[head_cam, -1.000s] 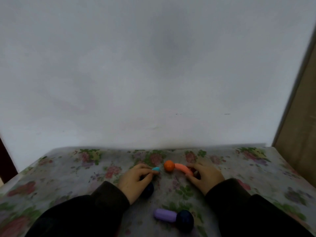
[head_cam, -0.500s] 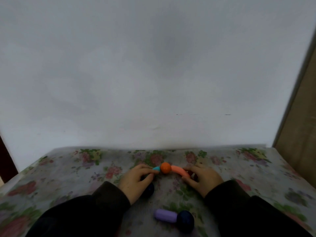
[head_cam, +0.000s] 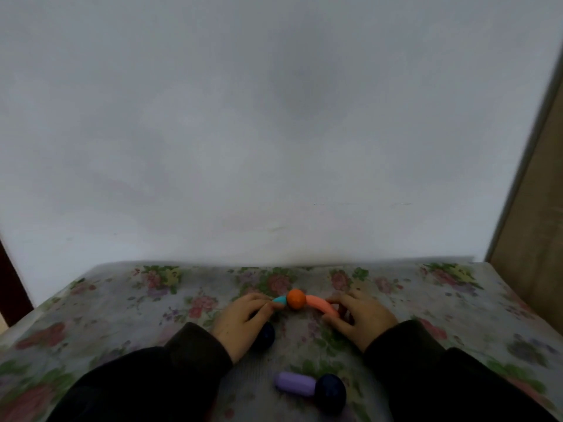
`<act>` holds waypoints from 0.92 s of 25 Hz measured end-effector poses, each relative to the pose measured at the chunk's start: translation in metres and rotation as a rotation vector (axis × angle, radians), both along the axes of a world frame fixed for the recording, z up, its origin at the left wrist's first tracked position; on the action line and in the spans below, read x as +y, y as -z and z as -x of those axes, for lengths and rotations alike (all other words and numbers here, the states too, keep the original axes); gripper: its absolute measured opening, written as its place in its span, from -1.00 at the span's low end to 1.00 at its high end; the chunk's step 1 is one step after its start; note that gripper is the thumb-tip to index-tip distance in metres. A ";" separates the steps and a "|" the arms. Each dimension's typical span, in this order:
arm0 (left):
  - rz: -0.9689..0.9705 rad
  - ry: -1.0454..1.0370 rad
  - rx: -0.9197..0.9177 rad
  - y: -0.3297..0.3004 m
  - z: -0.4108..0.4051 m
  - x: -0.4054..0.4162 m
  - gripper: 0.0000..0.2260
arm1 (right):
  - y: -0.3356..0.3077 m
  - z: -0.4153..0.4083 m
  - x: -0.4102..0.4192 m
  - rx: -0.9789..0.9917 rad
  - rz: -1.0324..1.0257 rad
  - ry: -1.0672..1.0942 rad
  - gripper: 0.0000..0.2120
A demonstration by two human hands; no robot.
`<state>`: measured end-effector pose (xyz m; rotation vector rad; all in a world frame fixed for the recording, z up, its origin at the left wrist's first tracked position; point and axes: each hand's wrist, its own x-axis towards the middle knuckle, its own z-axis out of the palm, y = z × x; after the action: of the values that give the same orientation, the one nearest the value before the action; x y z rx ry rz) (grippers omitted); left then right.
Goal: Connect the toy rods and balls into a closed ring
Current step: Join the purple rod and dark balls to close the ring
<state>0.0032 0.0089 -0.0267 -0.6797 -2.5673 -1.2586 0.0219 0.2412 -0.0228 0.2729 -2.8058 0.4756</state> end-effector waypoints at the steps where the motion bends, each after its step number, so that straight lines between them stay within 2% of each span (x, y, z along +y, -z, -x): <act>1: -0.032 -0.012 -0.017 -0.001 -0.001 0.001 -0.81 | -0.004 -0.002 -0.001 0.020 0.006 0.022 -0.65; 4: -0.153 -0.056 -0.108 -0.004 -0.003 0.001 -0.77 | -0.019 -0.011 -0.002 0.068 0.087 -0.071 -0.78; 6: -0.188 -0.056 -0.176 -0.005 -0.003 0.001 -0.73 | -0.029 -0.021 -0.005 -0.079 0.154 -0.271 -0.86; 7: -0.201 -0.058 -0.204 -0.005 -0.003 0.000 -0.70 | -0.033 -0.028 -0.009 -0.199 0.143 -0.343 -0.84; 9: -0.223 -0.067 -0.240 -0.006 -0.004 0.000 -0.65 | -0.039 -0.039 -0.017 -0.392 0.072 -0.415 -0.66; 11: -0.241 -0.067 -0.246 -0.006 -0.004 0.000 -0.63 | -0.040 -0.044 -0.021 -0.456 -0.004 -0.469 -0.51; 16: -0.234 -0.034 -0.246 -0.005 -0.005 -0.001 -0.75 | -0.038 -0.051 -0.024 -0.342 -0.142 -0.518 -0.51; 19: -0.244 -0.005 -0.257 -0.005 -0.005 -0.002 -0.75 | -0.037 -0.051 -0.027 -0.316 -0.132 -0.514 -0.63; 23: -0.251 0.004 -0.259 -0.005 -0.006 -0.001 -0.72 | -0.031 -0.044 -0.025 -0.225 -0.095 -0.405 -0.74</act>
<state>0.0088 0.0076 -0.0216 -0.4993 -2.5341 -1.7338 0.0655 0.2158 0.0085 0.8696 -2.9987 0.4845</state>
